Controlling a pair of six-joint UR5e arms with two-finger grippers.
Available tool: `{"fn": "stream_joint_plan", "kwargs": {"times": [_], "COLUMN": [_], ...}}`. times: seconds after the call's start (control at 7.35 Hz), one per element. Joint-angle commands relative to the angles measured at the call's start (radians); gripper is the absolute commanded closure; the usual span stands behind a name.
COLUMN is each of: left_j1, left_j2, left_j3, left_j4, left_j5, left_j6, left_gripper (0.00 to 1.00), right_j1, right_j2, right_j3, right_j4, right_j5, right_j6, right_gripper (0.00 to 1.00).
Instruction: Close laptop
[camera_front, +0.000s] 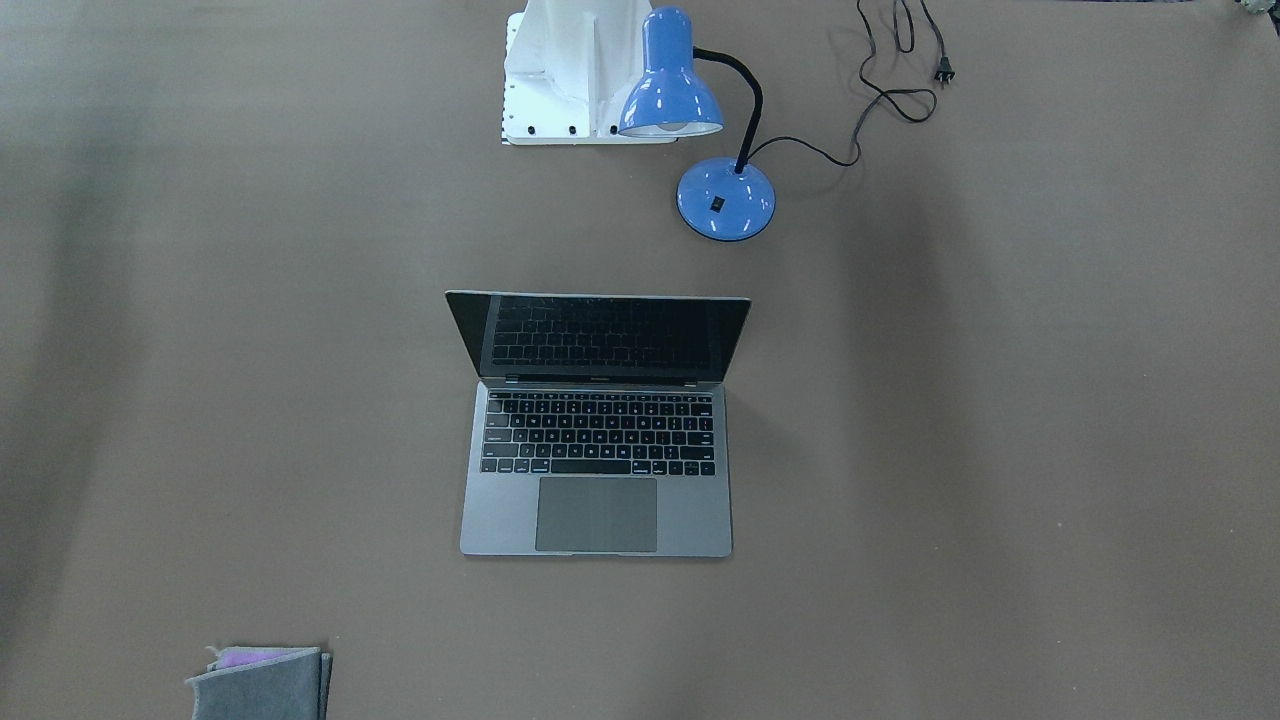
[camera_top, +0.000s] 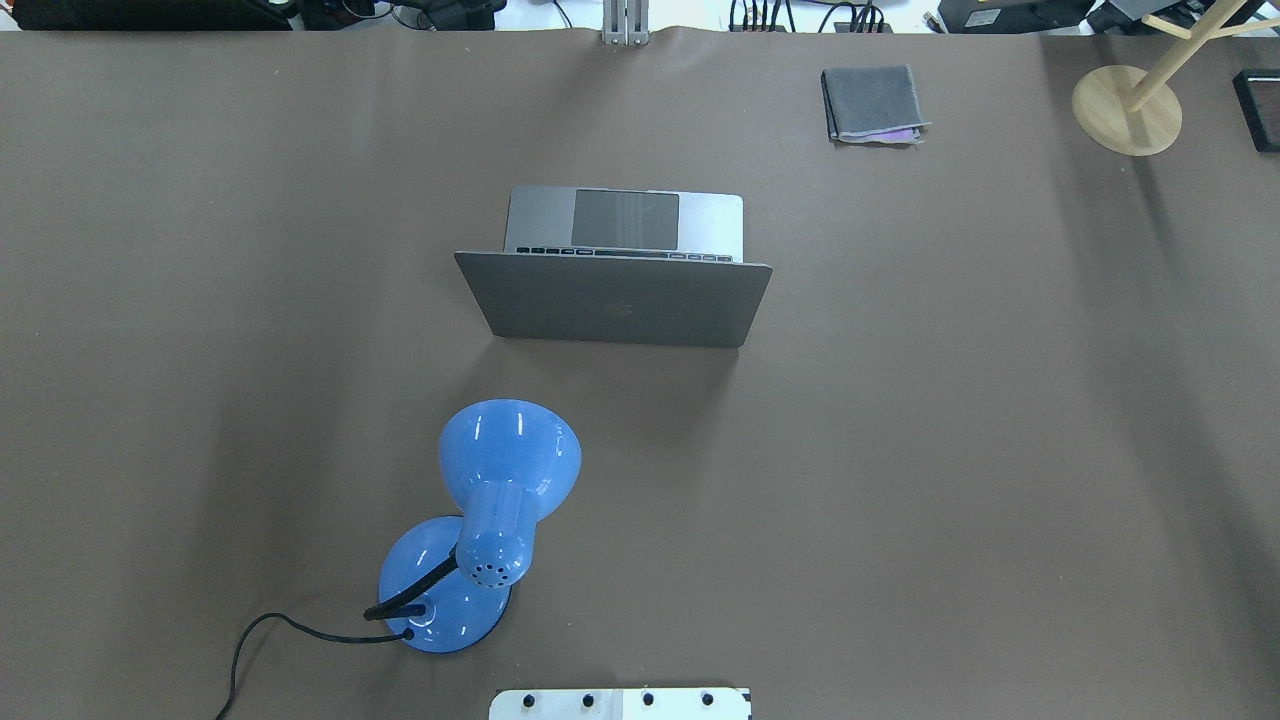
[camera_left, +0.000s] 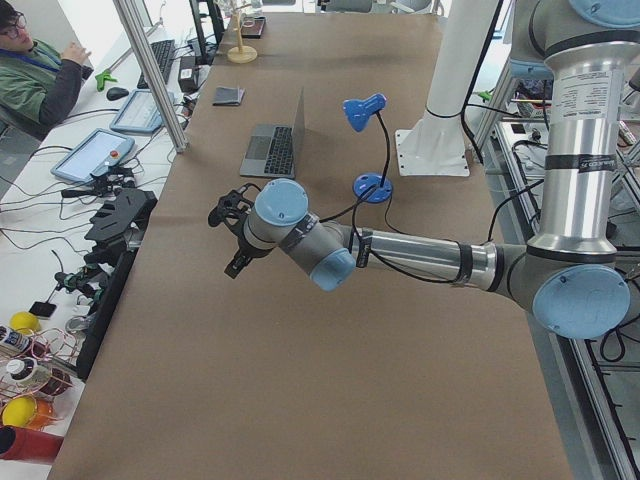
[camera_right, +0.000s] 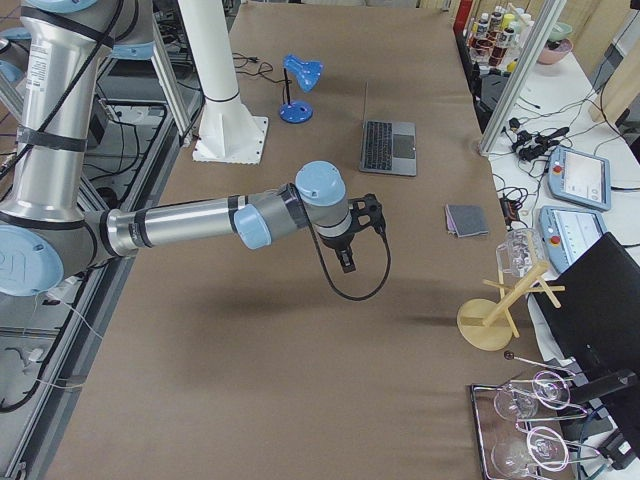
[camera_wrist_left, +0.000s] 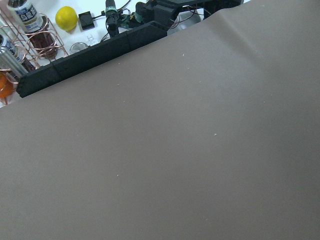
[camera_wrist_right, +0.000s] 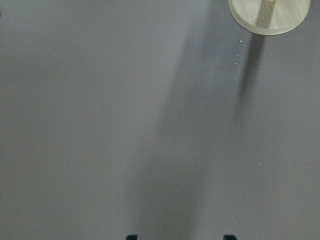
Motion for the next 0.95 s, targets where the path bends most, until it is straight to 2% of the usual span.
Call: {"fn": "stream_joint_plan", "kwargs": {"times": [0.0, 0.14, 0.27, 0.54, 0.68, 0.82], "left_j1": [0.08, 0.153, 0.213, 0.333, 0.394, 0.475], "left_j2": [-0.013, -0.039, -0.07, -0.137, -0.189, -0.229], "left_j3": [-0.003, -0.005, -0.005, 0.003, 0.001, 0.0], "left_j4": [-0.047, -0.078, -0.147, -0.286, -0.325, -0.374], "left_j5": [-0.161, -0.218, -0.231, -0.223, -0.208, -0.129], "left_j6": [-0.206, -0.363, -0.54, -0.846, -0.951, -1.047], "left_gripper": [1.0, 1.0, 1.0, 1.0, 1.0, 1.0], "right_j1": [-0.035, -0.086, -0.142, -0.291, -0.362, -0.452], "right_j2": [0.003, 0.005, 0.023, 0.133, 0.2, 0.236], "right_j3": [0.004, 0.004, 0.003, 0.003, 0.004, 0.024], "right_j4": [0.112, 0.202, 0.305, 0.381, 0.381, 0.381], "right_j5": [0.098, 0.099, 0.098, 0.084, 0.04, -0.062], "right_j6": [0.212, 0.362, 0.53, 0.79, 0.899, 1.0], "right_gripper": [1.0, 1.0, 1.0, 1.0, 1.0, 1.0]}}
